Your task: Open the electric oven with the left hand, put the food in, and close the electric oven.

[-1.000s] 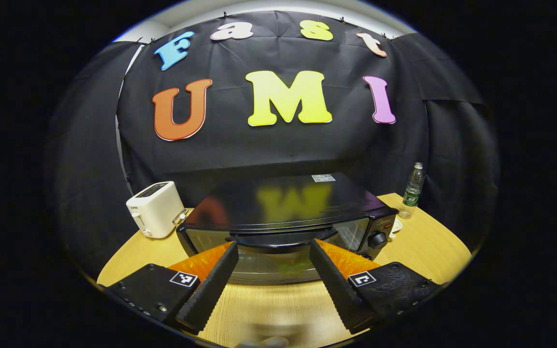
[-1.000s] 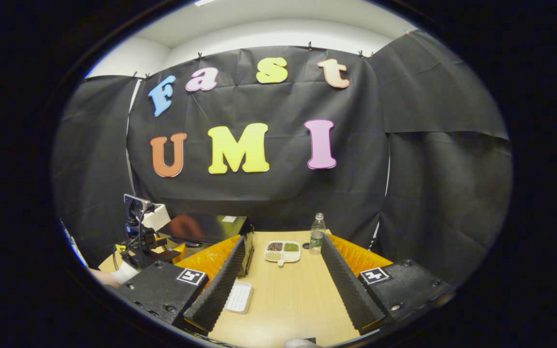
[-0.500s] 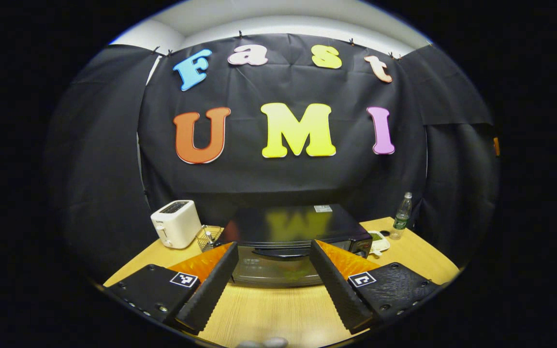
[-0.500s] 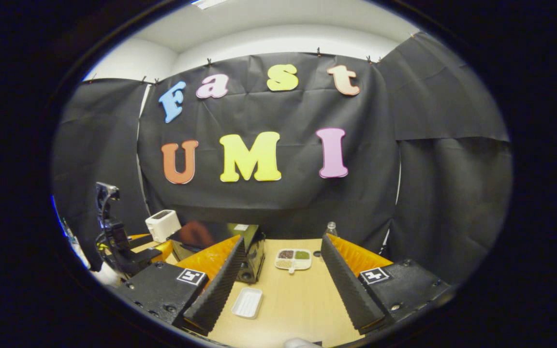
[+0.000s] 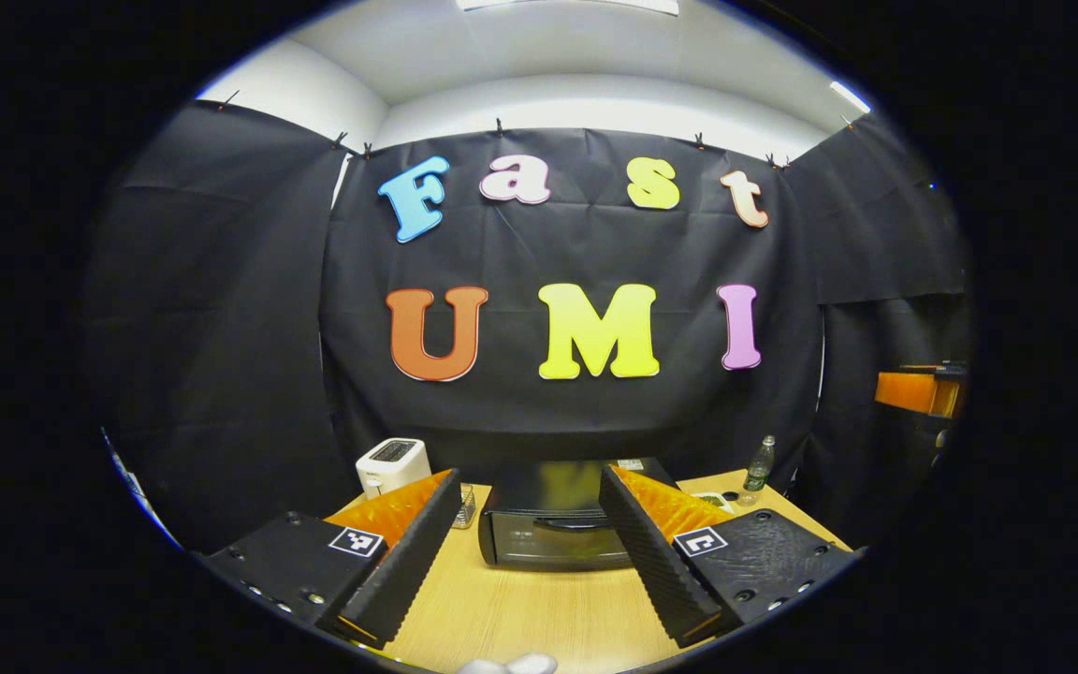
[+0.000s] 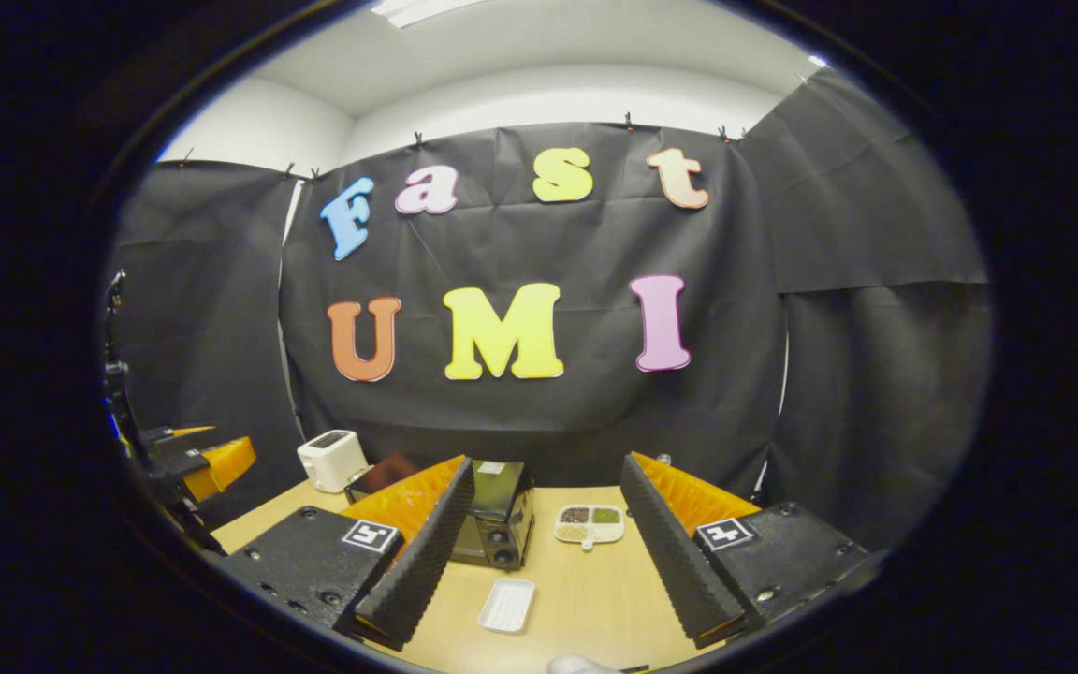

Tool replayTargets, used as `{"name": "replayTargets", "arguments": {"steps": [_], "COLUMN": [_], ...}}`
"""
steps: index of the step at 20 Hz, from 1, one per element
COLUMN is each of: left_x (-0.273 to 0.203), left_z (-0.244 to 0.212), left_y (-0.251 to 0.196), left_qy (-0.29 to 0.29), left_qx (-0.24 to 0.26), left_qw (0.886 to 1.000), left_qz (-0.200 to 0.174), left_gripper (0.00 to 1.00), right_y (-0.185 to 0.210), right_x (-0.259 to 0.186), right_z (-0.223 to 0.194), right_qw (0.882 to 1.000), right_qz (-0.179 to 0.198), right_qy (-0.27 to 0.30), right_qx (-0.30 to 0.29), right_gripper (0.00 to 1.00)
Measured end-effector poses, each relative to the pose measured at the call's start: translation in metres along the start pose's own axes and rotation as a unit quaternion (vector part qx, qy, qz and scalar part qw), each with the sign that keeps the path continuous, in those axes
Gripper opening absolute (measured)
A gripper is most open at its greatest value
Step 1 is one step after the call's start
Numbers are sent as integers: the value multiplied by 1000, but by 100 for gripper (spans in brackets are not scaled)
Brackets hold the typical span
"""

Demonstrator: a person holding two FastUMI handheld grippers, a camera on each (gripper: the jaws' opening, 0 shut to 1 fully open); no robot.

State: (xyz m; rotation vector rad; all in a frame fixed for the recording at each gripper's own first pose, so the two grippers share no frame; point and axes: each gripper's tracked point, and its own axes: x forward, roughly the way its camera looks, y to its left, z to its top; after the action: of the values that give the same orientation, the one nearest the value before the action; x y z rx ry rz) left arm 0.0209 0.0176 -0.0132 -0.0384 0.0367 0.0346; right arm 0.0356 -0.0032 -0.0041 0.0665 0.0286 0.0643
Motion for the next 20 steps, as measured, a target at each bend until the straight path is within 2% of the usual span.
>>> {"name": "replayTargets", "arguments": {"steps": [4,13,14,15,17,18,19,20], "left_x": [-17,-30,-30,-30,-31,-31,-32,-33], "left_z": [22,39,38,38,38,37,36,34], "left_y": [6,-2,-3,-4,-7,-9,-10,-12], "left_qy": [-23,-33,-32,-31,-31,-31,-29,-28], "left_qx": [12,1,2,3,3,6,8,9], "left_qw": [1000,999,999,999,999,999,999,999], "left_qz": [-2,-30,-31,-34,-39,-41,-44,-45], "left_gripper": [96,96,87,96,96,96,87,96], "right_y": [1,6,6,5,6,4,3,3], "right_x": [-9,-32,-34,-35,-36,-36,-36,-36], "right_z": [-1,4,5,6,8,8,8,8], "right_qw": [1000,999,999,999,999,999,999,999], "right_qz": [-24,-43,-45,-47,-49,-50,-52,-51], "right_qy": [-1,-11,-13,-14,-17,-17,-17,-16], "right_qx": [5,5,3,2,-2,-3,-5,-4], "right_gripper": [95,95,95,95,95,95,95,95]}}
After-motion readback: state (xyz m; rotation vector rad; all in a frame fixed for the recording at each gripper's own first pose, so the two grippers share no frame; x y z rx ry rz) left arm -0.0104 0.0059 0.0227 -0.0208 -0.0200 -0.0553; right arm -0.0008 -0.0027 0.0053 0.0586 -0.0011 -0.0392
